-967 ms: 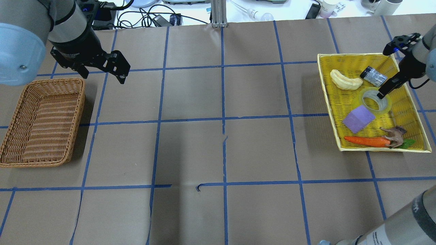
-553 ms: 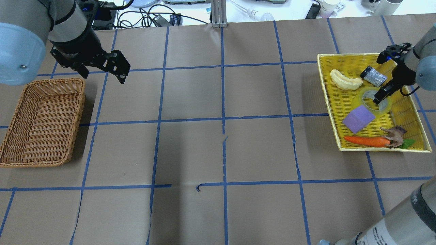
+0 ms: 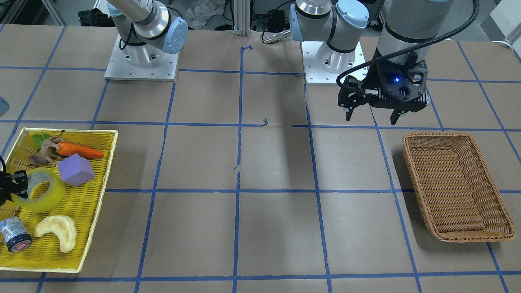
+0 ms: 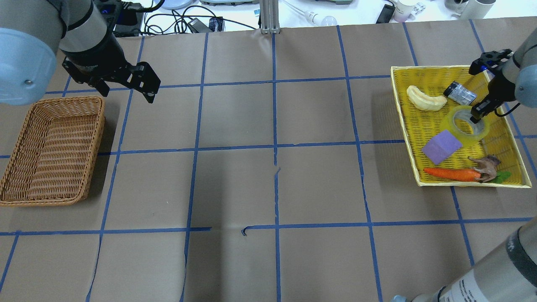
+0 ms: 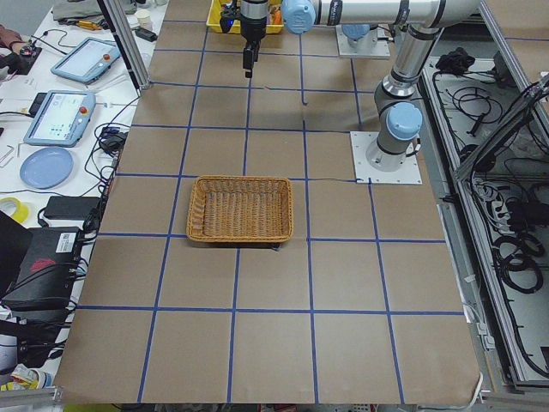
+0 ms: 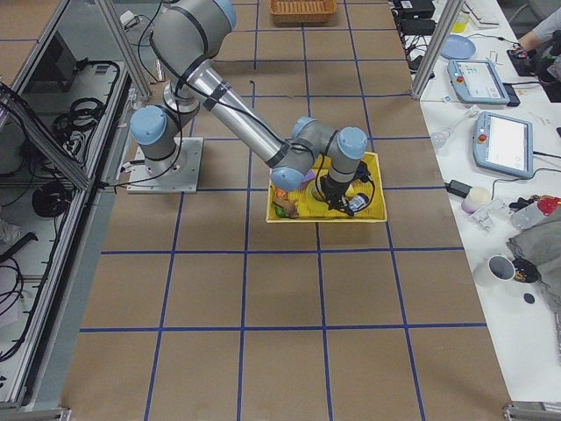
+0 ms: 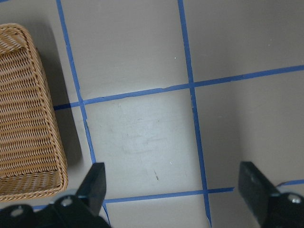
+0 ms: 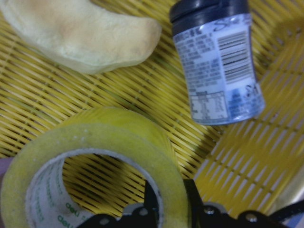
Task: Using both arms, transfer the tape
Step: 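Close the right gripper on the tape roll and lift it, then carry the tape roll with the right gripper to the table center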
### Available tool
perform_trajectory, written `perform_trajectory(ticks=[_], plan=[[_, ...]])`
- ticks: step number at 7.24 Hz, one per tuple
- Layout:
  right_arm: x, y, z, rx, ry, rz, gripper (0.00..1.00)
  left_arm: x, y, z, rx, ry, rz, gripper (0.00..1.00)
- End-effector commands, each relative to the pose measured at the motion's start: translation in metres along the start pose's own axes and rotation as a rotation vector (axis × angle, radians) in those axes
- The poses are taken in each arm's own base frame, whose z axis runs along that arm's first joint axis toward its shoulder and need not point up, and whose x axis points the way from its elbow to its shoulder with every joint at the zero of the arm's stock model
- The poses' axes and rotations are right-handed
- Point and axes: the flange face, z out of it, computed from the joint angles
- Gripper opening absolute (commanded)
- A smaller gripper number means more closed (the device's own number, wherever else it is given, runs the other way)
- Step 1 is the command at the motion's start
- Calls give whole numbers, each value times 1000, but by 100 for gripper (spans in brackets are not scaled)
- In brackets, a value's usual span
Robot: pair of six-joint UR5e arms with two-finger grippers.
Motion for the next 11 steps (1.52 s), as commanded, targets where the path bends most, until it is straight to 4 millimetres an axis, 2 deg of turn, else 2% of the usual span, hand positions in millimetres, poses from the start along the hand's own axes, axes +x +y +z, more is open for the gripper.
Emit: perform_trajectory(ticks=[1,2,3,4,6,8,9,10,11], plan=[[15,-13,-60,29,47,40,0,1,0,1,-2,2,1,100],[11,-24,-86,21,14,91,0,1,0,1,0,2,1,100],[-15,-56,-107,25,16,98,0,0,0,1,-2,0,-1,100],[-58,-94,-125,35,19,152,0,1,-1,0,2,3,1,100],[-153,-158,-128,55,18,266,0,1,-1,0,2,3,1,100],[-270,-221,-106,55,4,369,0,1,-1,0,2,3,1,100],[-324,-241,-85,29,-10,434,0,1,-1,1,-1,3,1,100],[-385,-257,-69,26,-41,458,0,1,-1,2,-3,4,2,100],[-431,-266,-46,13,-43,472,0,1,-3,4,-6,4,3,100]])
